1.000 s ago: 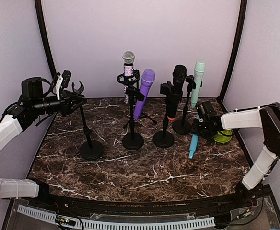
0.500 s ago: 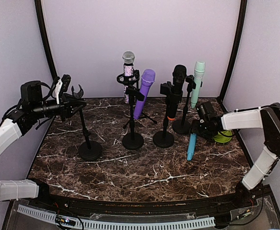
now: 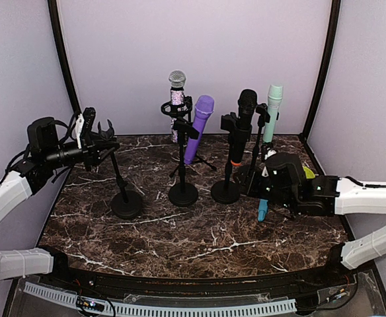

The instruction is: Remove the microphone from the stand

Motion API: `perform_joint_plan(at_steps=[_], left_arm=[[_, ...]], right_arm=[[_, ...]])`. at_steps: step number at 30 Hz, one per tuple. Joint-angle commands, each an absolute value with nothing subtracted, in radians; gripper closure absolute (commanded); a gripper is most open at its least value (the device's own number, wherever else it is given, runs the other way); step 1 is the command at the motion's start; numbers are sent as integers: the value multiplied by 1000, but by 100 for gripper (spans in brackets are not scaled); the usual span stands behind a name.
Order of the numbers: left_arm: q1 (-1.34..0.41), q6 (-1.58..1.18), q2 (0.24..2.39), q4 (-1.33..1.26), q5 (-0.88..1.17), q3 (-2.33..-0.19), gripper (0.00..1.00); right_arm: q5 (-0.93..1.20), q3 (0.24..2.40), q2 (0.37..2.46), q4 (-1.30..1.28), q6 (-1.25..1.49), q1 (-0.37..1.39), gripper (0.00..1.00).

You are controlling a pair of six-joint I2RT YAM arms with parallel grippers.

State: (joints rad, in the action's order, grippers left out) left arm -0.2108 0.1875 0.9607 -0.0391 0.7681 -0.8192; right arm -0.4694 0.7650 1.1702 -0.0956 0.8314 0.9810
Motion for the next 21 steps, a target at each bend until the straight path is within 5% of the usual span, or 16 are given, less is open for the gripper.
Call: perform_joint_plan(at_steps=[1, 9, 14, 16, 21], left_arm=[[-207, 195, 957, -253, 844, -791, 98], [-206, 192, 1023, -290, 841, -775, 92], [-199, 207, 982, -206, 783, -763, 58], [-195, 230, 962, -172, 768, -751, 36], [-191, 272, 942, -50, 748, -800, 13]], right_arm=[[-518, 789, 1232, 77, 850, 1167, 32], [-319, 1072, 1572, 234, 740, 1248, 31], [-149, 1276, 1792, 254, 668, 1241, 32], [-73, 1333, 1869, 272, 664, 1226, 32], [103, 1460, 2040, 332, 732, 1183, 33]])
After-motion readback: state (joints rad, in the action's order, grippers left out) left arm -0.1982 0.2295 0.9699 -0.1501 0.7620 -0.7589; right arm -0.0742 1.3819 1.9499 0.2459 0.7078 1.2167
